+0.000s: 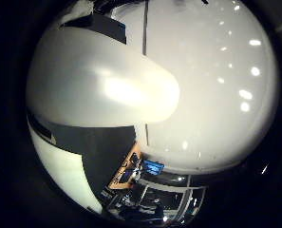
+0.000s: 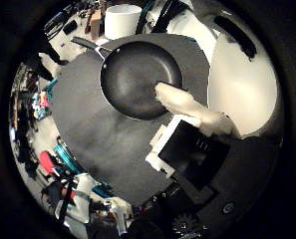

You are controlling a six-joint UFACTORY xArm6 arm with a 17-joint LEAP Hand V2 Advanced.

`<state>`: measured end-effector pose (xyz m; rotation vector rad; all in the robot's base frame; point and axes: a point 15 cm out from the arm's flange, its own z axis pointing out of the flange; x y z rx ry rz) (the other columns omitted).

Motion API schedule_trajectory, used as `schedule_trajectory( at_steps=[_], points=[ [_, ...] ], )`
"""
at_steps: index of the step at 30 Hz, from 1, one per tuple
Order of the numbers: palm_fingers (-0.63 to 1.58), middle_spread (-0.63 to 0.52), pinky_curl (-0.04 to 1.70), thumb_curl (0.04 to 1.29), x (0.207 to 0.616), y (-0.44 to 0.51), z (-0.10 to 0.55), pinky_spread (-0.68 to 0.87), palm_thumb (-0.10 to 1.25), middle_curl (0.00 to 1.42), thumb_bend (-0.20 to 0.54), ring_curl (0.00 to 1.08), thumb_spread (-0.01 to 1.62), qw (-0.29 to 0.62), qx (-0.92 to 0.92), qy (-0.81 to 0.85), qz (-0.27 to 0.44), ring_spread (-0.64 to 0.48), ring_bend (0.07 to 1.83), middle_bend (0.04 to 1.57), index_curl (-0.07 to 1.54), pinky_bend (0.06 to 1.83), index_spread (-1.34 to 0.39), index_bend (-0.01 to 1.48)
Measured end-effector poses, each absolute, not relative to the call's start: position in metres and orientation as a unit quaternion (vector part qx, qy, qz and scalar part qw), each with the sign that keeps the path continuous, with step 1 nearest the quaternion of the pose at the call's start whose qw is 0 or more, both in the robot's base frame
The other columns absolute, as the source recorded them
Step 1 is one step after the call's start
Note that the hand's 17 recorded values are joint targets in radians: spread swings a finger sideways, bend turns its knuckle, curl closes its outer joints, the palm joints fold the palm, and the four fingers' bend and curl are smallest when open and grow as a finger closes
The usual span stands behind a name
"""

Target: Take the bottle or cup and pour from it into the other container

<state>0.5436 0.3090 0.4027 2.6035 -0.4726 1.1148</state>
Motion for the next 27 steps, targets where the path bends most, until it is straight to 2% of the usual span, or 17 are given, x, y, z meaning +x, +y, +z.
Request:
schedule_trajectory(
  at_steps=[27],
  points=[
    [1.08,-0.33,0.78,0.70,0.537,0.330,0.384,-0.33,0.88,1.10,-0.031,0.73,0.64,0.172,0.892,-0.122,0.400,-0.26,1.24,0.90,1.15,1.18,-0.59,0.40]
  ],
)
